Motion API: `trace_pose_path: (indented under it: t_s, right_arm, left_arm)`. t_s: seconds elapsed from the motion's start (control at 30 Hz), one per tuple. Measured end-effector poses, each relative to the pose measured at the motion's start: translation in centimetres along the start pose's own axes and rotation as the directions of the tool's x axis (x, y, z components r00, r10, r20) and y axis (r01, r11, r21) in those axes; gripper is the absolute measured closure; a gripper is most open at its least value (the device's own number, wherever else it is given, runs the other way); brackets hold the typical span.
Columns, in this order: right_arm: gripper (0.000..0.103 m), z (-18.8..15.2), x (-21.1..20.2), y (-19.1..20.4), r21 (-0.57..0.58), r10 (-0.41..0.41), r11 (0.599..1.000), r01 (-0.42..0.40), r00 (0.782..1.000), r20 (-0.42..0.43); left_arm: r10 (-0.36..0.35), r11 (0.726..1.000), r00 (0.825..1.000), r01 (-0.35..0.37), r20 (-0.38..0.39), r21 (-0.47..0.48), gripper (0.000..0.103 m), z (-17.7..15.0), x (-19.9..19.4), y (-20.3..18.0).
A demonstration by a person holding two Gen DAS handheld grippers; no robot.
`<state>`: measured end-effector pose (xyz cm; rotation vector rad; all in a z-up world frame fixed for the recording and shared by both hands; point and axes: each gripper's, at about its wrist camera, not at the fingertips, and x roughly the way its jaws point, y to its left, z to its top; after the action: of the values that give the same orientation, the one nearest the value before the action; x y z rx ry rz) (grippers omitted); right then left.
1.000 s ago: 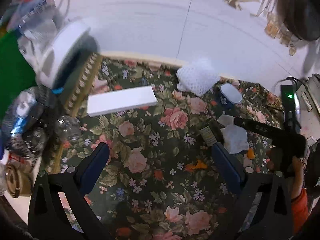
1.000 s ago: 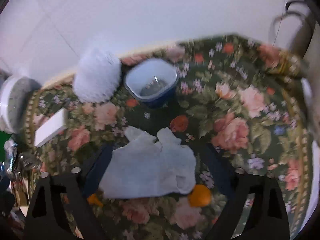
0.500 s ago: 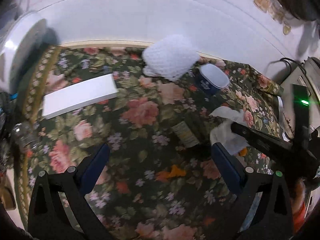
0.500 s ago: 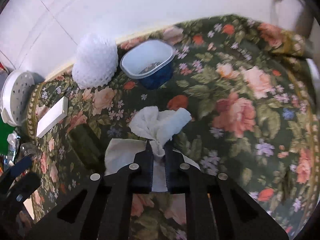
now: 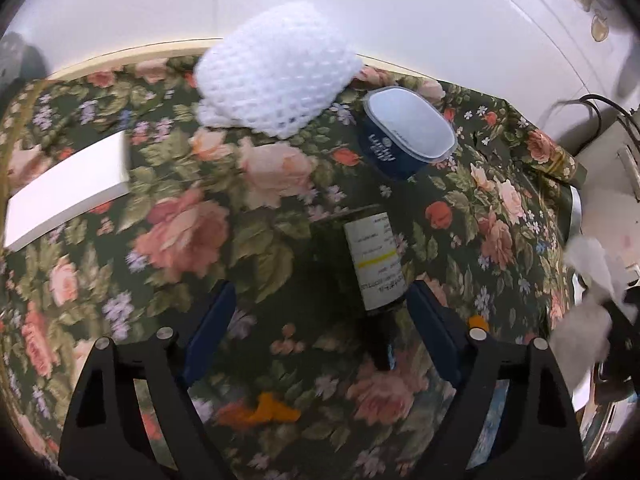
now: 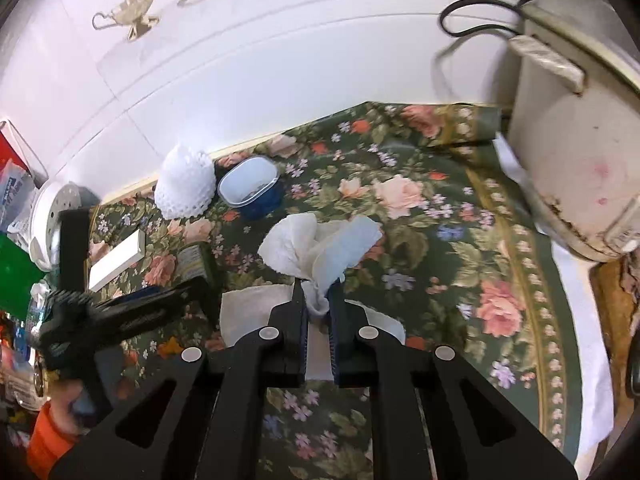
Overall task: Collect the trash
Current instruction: 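Grasp the green glass bottle with the left tool while the right tool grasps the white tissue, then carry the bottle and tissue down over the floor bin and release both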
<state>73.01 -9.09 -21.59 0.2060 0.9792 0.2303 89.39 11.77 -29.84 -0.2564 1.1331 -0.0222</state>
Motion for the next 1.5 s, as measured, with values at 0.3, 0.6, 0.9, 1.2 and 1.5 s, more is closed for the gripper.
trace_pose_path:
  t_s: [0.3, 0.6, 0.9, 1.2, 1.5]
  right_arm:
    - [0.095, -1.0, -1.3, -2.0, 0.033, -0.018, 0.999, 0.019, 1.0, -0.006]
    - [0.095, -1.3, -4.1, -2.4, 0.011, 0.003, 1.0, -0.003, 1.0, 0.026]
    - [0.095, -2.0, -9.6, -2.5, -0.085, 0.065, 0.995, -0.058, 0.994, 0.088]
    - [0.095, -4.0, -15.7, -2.2, -0.2, 0.156, 0.972, -0.125, 0.977, 0.148]
    - [0.095, -7.7, -21.7, -0.4, -0.241, 0.2, 0.959, -0.147, 0.957, 0.212]
  left_arm:
    - [0.016, 0.999, 1.0, -0.017, 0.009, 0.04, 0.049, 1.5, 2.5, -3.0]
    - [0.066, 0.99, 0.996, -0.072, 0.058, 0.12, 0.062, -0.3, 0.3, -5.6]
    - [0.068, 0.991, 0.984, -0.086, 0.166, 0.102, 0.062, -4.7, -8.0, -7.2]
    - [0.091, 0.994, 0.944, -0.105, 0.317, 0.027, 0.062, -10.9, -18.4, -8.8]
    - [0.059, 0.994, 0.91, -0.093, 0.411, 0.064, 0.062, -17.0, -26.7, -9.2]
